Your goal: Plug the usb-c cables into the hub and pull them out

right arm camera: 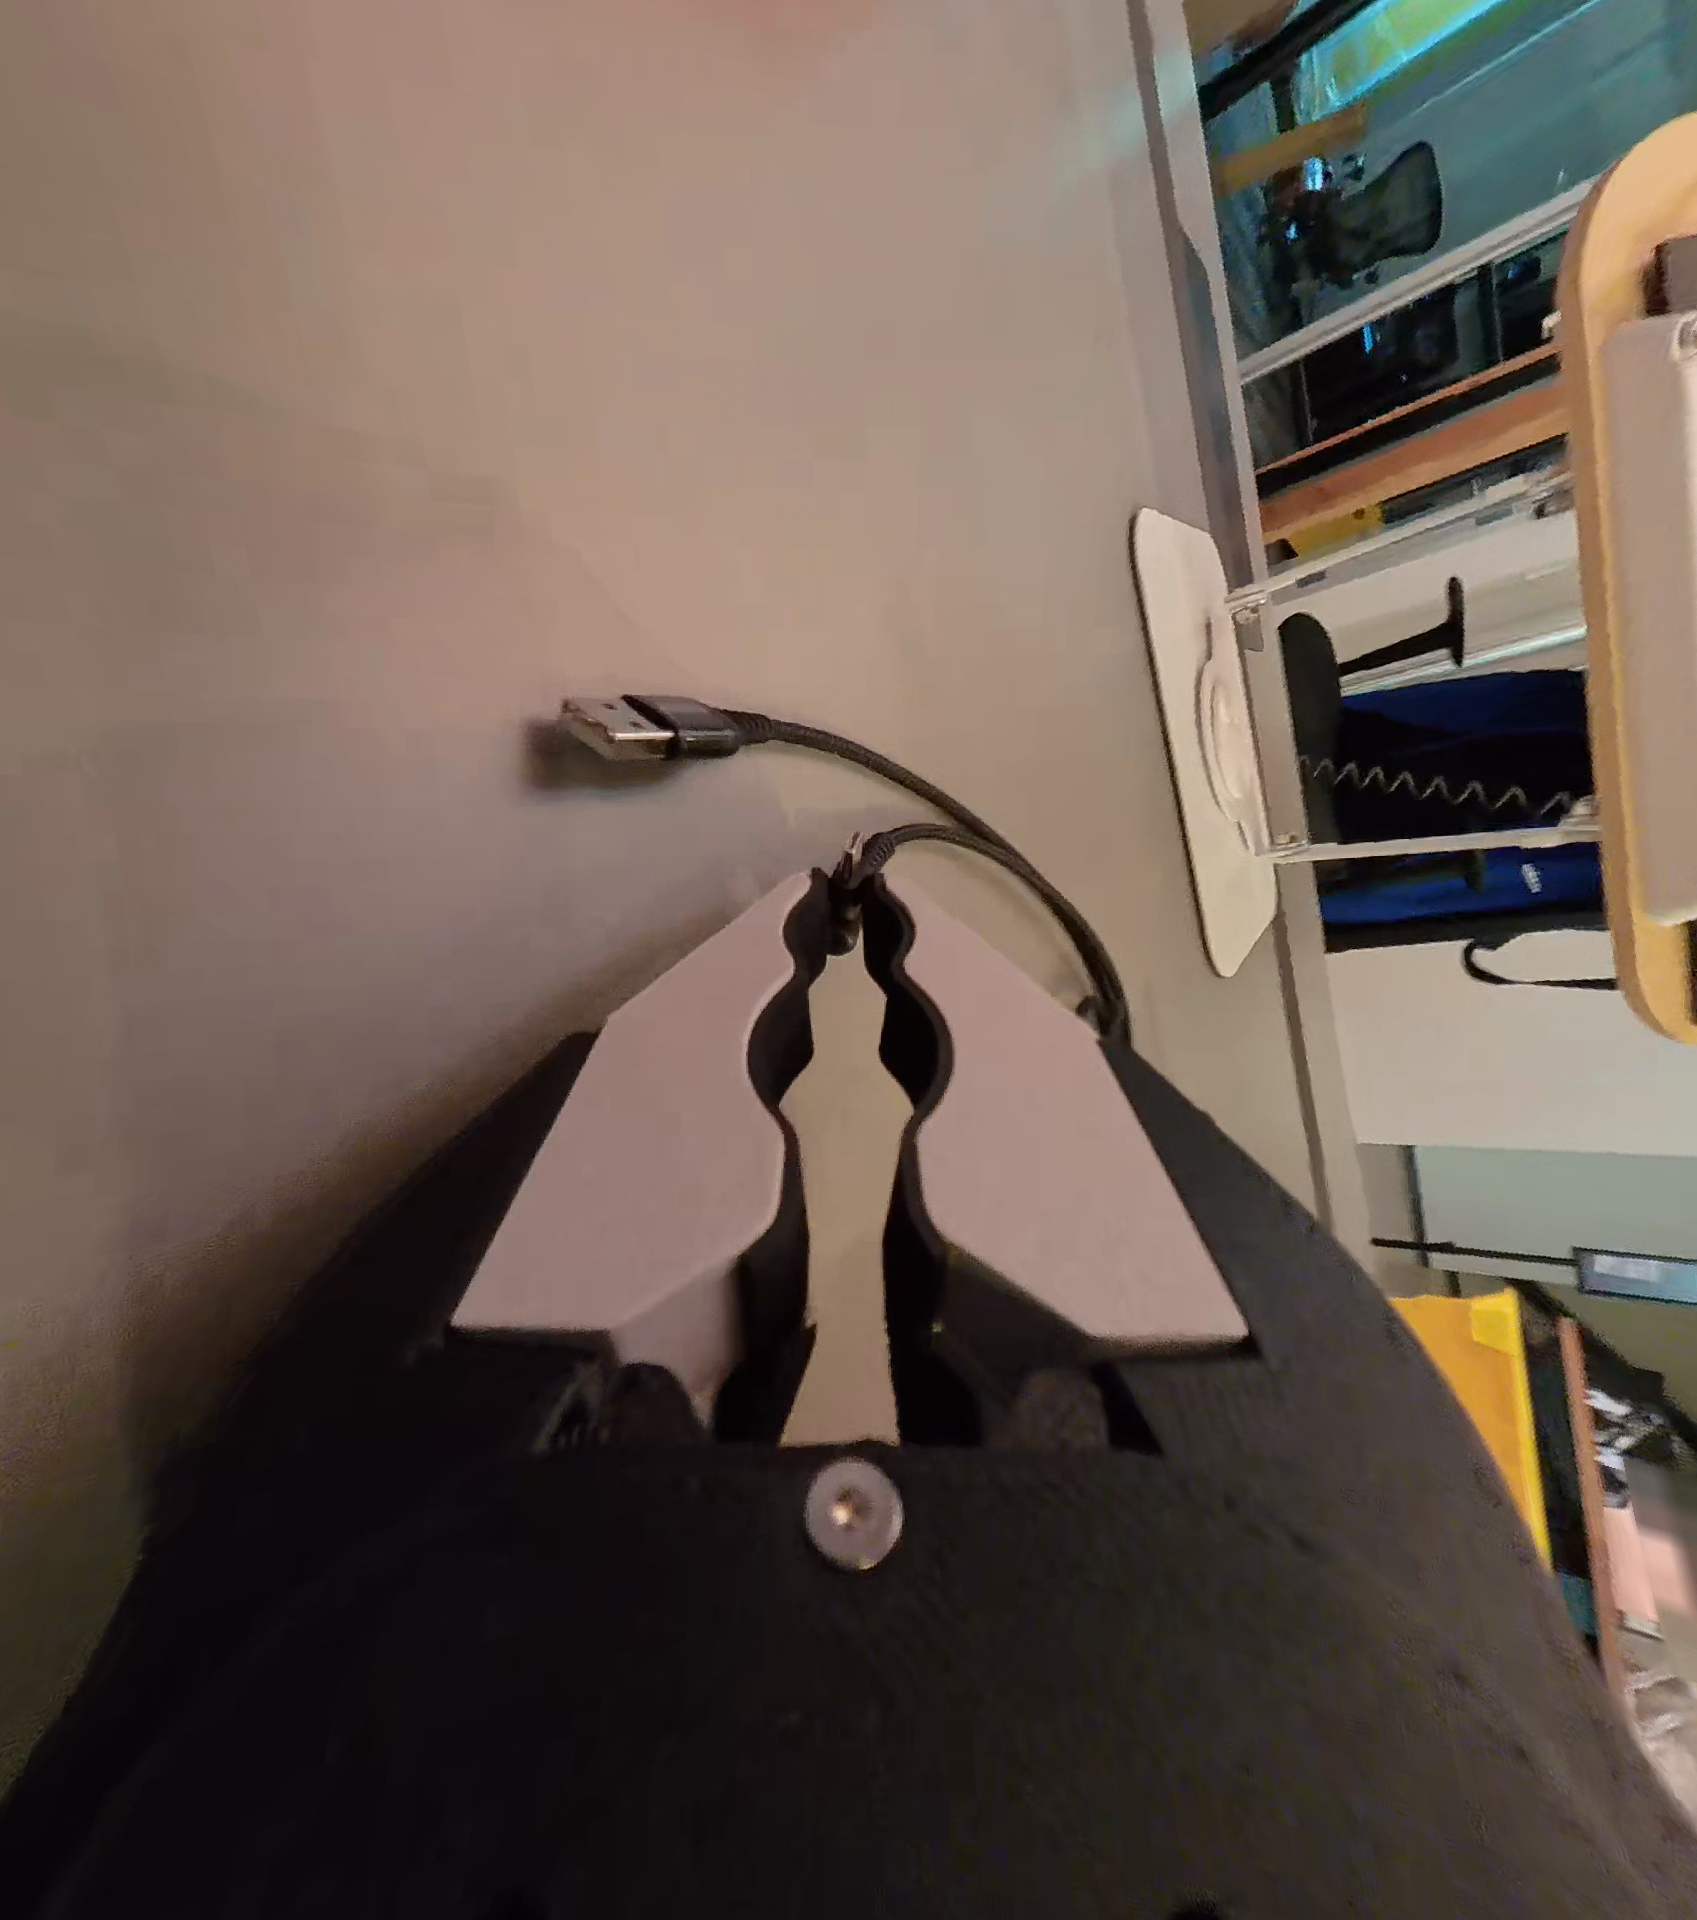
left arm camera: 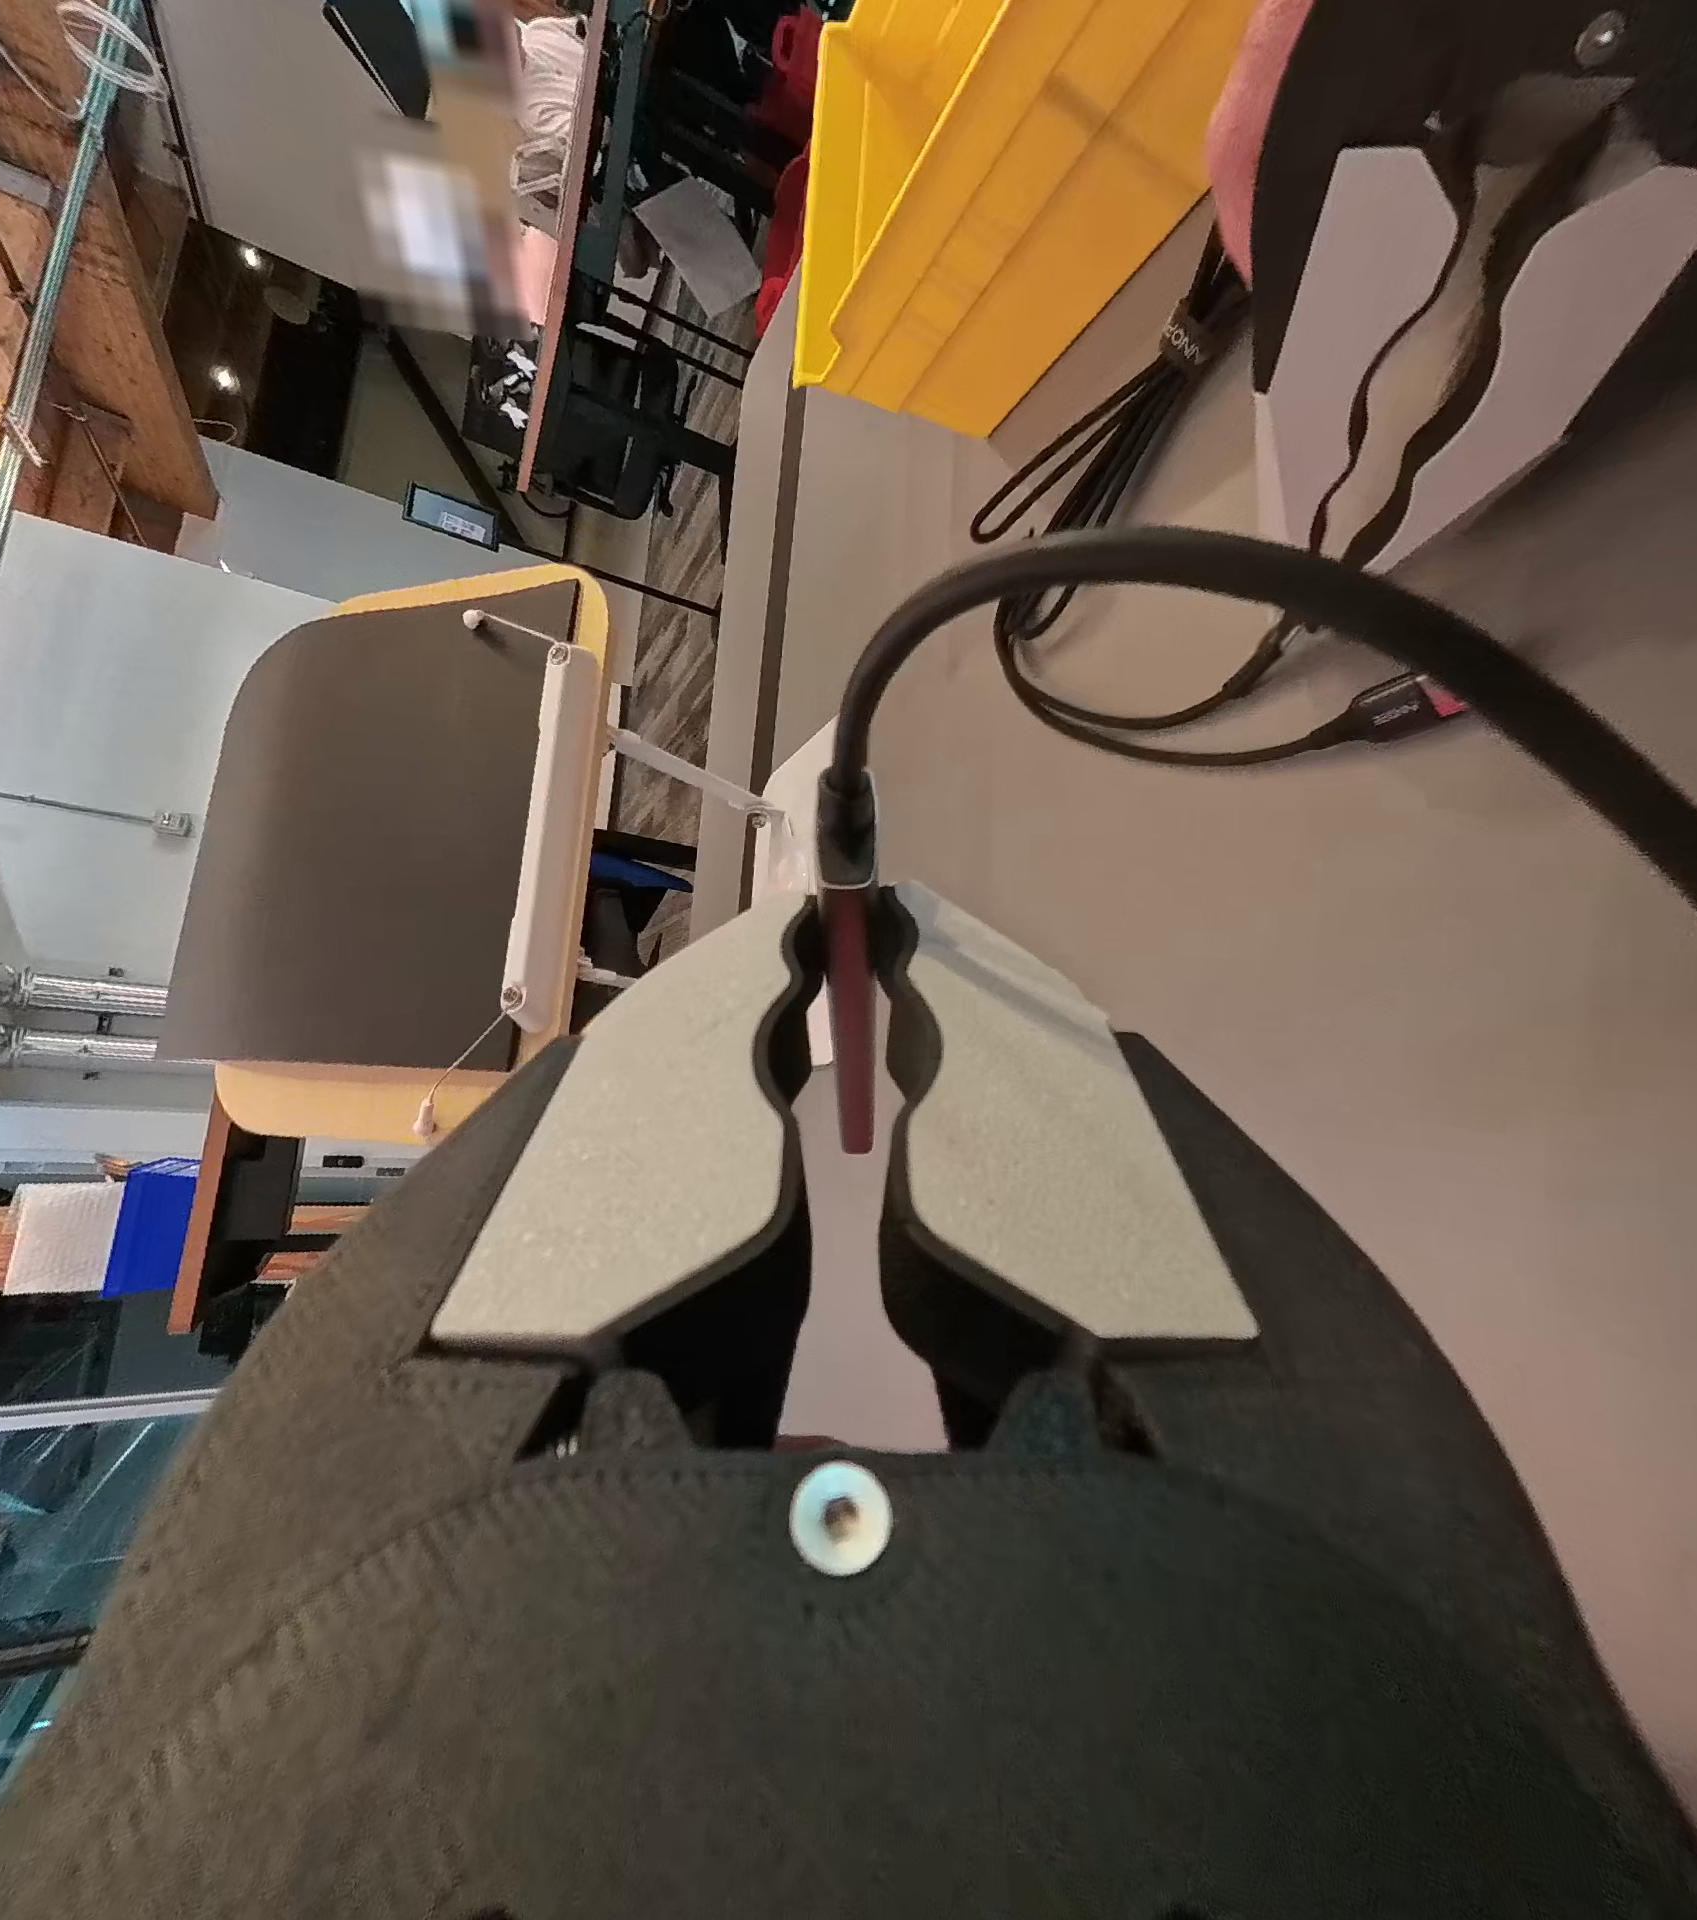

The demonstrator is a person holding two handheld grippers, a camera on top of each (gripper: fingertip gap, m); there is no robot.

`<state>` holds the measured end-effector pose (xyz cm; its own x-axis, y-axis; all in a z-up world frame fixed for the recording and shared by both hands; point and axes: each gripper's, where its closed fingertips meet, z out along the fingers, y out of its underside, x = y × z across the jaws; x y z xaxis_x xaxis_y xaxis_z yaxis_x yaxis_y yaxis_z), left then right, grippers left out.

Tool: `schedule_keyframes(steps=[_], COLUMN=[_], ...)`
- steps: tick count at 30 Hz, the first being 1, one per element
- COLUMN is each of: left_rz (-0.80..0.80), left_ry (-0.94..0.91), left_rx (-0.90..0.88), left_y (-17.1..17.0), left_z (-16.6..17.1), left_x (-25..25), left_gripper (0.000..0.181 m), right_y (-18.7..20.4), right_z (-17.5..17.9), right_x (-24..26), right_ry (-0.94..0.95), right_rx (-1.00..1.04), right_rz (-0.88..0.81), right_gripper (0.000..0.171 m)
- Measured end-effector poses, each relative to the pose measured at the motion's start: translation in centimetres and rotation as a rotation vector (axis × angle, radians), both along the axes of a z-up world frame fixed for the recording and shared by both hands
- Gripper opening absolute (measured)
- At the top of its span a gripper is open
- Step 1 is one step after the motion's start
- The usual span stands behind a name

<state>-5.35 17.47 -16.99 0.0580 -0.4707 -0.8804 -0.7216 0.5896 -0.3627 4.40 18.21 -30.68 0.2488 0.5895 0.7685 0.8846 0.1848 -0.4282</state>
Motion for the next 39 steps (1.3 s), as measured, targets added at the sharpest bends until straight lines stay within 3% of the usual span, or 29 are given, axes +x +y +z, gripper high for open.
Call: schedule_keyframes(steps=[17,25,39], left_rz=[-0.053,-0.082,-0.114], left_ry=[-0.048,-0.091,-0.148], left_rx=[0.017,0.055,0.048], left_y=[-1.5,-2.3,-3.0], left_z=[0.5,1.8,3.1], left_x=[2.4,3.0,3.5], left_gripper=[0.009,0.009,0.009], right_y=[-0.1,-1.6,-2.3], right_z=[11.6,13.8,15.7], right_x=[-3.4,-6.5,-6.9], right_ry=[-0.069,-0.108,-0.120], right_rx=[0.170,0.190,0.195], right_rz=[0.161,0.222,0.233], right_gripper=[0.003,0.003,0.003])
